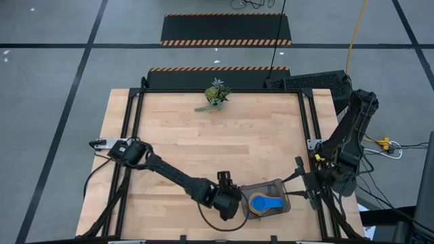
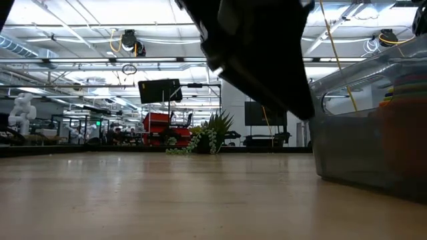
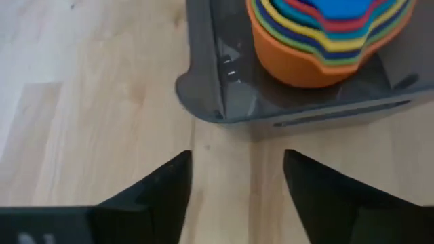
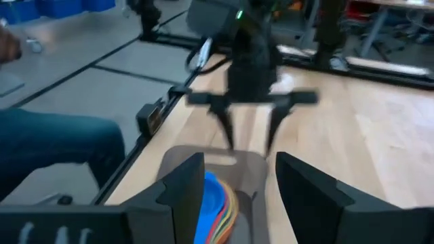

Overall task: Nest measuring cups in basket
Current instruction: Adjust the black transparent bin on the table

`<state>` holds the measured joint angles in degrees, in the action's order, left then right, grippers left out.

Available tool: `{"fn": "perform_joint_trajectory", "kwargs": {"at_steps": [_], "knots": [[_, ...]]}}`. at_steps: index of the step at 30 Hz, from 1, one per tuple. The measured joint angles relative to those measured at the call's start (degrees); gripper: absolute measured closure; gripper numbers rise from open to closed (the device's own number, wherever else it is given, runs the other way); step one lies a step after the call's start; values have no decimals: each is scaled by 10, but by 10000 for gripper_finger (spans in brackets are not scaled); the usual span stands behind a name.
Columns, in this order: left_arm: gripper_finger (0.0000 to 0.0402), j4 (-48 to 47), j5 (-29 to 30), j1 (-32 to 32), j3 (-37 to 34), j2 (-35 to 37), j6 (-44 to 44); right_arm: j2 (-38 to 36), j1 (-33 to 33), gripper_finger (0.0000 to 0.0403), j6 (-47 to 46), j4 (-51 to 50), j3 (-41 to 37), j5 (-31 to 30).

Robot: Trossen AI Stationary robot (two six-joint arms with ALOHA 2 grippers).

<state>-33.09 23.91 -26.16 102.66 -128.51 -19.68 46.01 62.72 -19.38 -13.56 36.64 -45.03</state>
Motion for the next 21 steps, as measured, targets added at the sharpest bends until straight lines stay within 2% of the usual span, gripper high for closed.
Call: {"fn": "perform_joint_trajectory", "kwargs": {"at_steps": [7, 10, 14, 21], "knots": [[227, 35, -10, 24, -40, 0, 49, -2, 0, 229, 15, 0, 0, -2], [244, 79, -22, 34, -47, 0, 94, -2, 0, 229, 23, 0, 0, -2], [259, 151, -48, 45, -65, 0, 143, -2, 0, 229, 30, 0, 0, -22], [264, 208, -51, 63, -80, 0, 164, -2, 0, 229, 32, 0, 0, -30]]}}
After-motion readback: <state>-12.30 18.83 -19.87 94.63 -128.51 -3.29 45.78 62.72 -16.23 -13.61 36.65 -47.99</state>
